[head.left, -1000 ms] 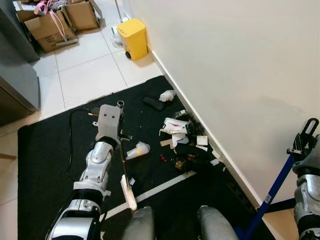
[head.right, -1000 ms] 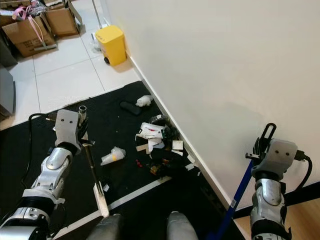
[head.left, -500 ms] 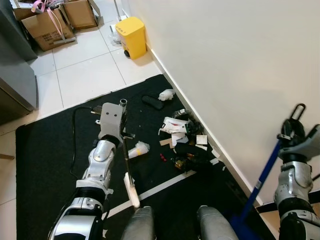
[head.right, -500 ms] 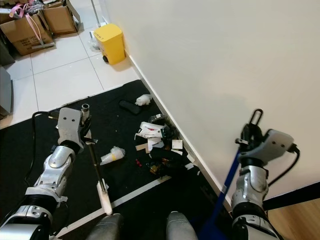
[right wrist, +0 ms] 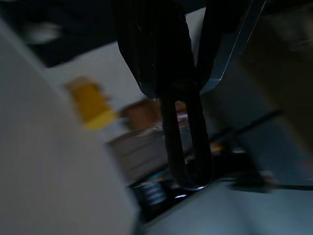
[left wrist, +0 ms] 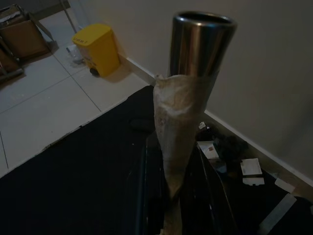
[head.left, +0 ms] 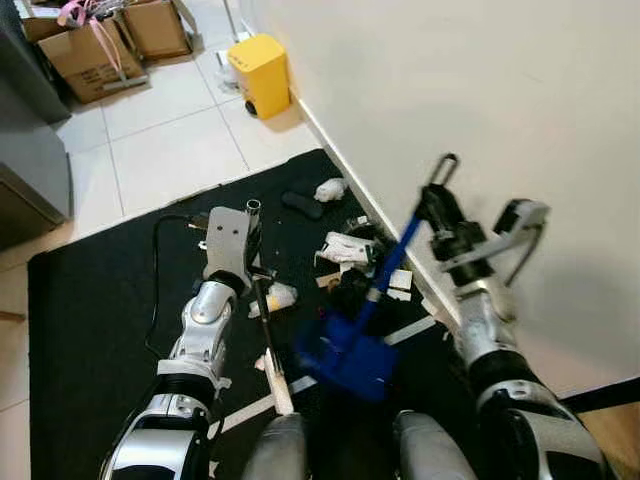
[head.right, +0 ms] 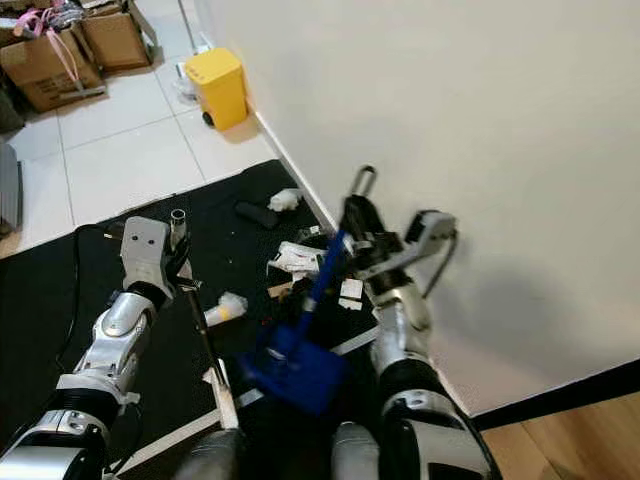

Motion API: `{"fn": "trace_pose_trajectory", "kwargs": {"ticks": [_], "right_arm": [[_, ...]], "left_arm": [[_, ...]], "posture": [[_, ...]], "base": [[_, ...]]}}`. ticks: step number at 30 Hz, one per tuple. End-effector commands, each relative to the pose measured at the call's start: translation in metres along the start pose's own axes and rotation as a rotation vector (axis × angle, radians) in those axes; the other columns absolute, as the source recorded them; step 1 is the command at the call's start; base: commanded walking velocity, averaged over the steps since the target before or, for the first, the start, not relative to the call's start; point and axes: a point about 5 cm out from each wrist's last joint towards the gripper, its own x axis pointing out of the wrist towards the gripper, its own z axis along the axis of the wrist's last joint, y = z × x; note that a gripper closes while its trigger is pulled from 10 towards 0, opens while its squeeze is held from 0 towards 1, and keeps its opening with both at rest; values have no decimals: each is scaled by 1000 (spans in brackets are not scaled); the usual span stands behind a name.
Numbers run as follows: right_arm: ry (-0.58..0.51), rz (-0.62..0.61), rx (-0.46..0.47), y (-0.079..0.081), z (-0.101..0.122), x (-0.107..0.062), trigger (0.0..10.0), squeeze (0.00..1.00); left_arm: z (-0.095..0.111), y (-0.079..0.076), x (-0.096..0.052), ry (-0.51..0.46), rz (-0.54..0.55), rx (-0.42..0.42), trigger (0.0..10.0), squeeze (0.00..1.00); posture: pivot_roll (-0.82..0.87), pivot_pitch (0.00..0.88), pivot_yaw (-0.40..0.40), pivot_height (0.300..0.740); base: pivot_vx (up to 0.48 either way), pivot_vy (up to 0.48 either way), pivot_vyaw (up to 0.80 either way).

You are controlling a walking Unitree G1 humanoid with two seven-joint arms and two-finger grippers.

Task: Sweep floor

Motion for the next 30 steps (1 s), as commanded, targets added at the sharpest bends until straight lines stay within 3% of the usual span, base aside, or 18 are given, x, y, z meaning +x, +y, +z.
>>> {"fn": "trace_pose_trajectory", "kwargs": {"ticks": [1,7,8,10,11,13,16,23,27,28,30], "right_arm": [[-1,57,11,8,-2,5,10000,0],[79,126,-121,14,-9,1,10000,0],[106,133,-189,14,-9,2,10000,0],[110,135,-216,13,-7,3,10000,0],[112,149,-279,12,-4,5,10000,0],[112,149,-279,12,-4,5,10000,0],[142,136,-351,7,2,10,10000,0],[190,213,-328,7,1,11,10000,0],[334,318,-248,8,-13,3,10000,0],[474,369,-264,6,-25,-8,10000,0],[512,377,-272,5,-28,-12,10000,0]], "left_arm": [[3,4,0,-21,5,0,10000,0],[1,8,-3,-25,22,-5,10000,0],[0,8,-4,-24,28,-7,10000,0],[0,8,-4,-23,31,-8,10000,0],[-1,8,-4,-23,36,-10,10000,0],[-1,8,-4,-23,36,-10,10000,0],[-1,6,-4,-32,51,-28,10000,0],[-1,2,-5,-36,22,-39,10000,0],[-2,1,-6,-30,-4,-38,10000,0],[-4,0,-7,-19,-25,-27,10000,0],[-4,-1,-8,-17,-32,-23,10000,0]], "posture": [[37,13,33,740],[34,13,15,740],[31,15,6,740],[30,14,-3,740],[28,14,-17,740],[28,14,-17,740],[22,14,-47,740],[14,21,-61,740],[13,31,-62,740],[16,37,-63,740],[16,37,-63,740]], "base": [[0,0,0],[0,0,0],[0,0,0],[0,0,0],[0,0,0],[0,0,0],[0,0,0],[0,0,0],[0,0,0],[0,0,0],[0,0,0]]}}
